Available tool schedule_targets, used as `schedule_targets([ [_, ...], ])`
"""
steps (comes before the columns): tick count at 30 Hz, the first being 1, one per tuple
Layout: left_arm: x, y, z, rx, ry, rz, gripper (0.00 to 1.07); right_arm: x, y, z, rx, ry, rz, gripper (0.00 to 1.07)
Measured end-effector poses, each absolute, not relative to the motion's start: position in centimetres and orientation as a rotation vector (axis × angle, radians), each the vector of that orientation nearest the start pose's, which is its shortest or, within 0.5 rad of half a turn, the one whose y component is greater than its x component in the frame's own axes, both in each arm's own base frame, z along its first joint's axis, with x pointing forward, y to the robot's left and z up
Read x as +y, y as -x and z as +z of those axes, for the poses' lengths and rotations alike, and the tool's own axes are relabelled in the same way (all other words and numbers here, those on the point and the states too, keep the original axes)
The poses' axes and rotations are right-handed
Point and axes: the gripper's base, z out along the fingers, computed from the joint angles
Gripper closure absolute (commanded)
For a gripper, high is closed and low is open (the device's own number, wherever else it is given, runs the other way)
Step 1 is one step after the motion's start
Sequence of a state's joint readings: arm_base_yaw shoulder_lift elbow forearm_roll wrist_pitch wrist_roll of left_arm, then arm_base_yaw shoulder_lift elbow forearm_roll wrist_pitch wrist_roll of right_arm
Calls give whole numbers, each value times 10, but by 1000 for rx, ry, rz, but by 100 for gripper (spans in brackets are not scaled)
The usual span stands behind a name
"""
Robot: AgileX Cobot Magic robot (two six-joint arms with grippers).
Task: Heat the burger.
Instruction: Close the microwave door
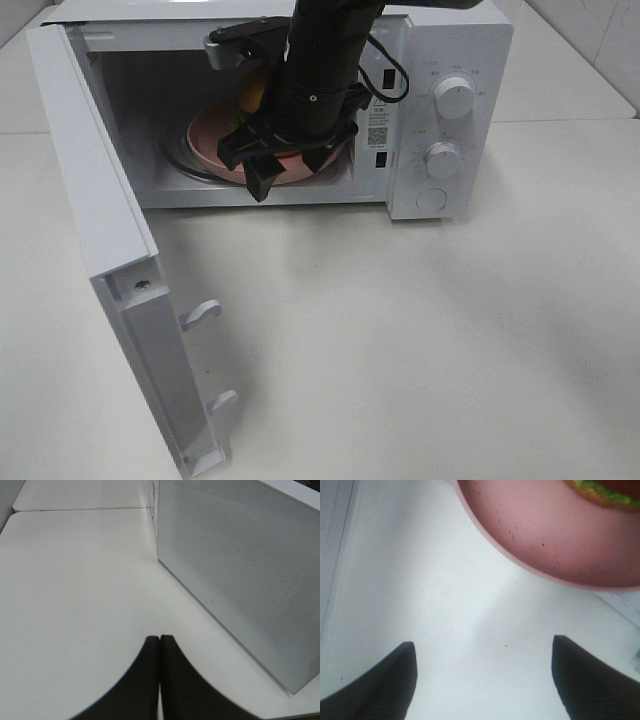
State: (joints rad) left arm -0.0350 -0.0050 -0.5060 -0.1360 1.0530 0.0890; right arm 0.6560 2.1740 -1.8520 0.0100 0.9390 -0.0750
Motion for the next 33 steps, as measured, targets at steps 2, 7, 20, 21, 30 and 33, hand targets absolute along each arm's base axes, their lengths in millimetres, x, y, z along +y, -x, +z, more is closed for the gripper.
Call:
schedule_targets([
  [2, -10, 7, 280, 2016, -132, -128, 106, 286, -369, 224, 2635, 962, 171, 36],
  [7, -10, 7, 280, 2016, -132, -128, 106, 282, -362, 229, 2710, 942, 176, 36],
  [20, -10, 7, 280, 2016, -132, -128, 106, 277, -352, 227, 2871, 873, 171, 37],
  [21, -10, 7, 280, 2016, -132, -128, 106, 277, -352, 227, 2871, 873, 171, 37],
  [30, -10, 7, 280, 2016, -132, -128, 106, 261, -329, 217, 2963, 882, 138, 37],
  [33, -10, 7, 280, 2016, -132, -128, 106, 254, -320, 218, 2979, 888, 120, 37],
])
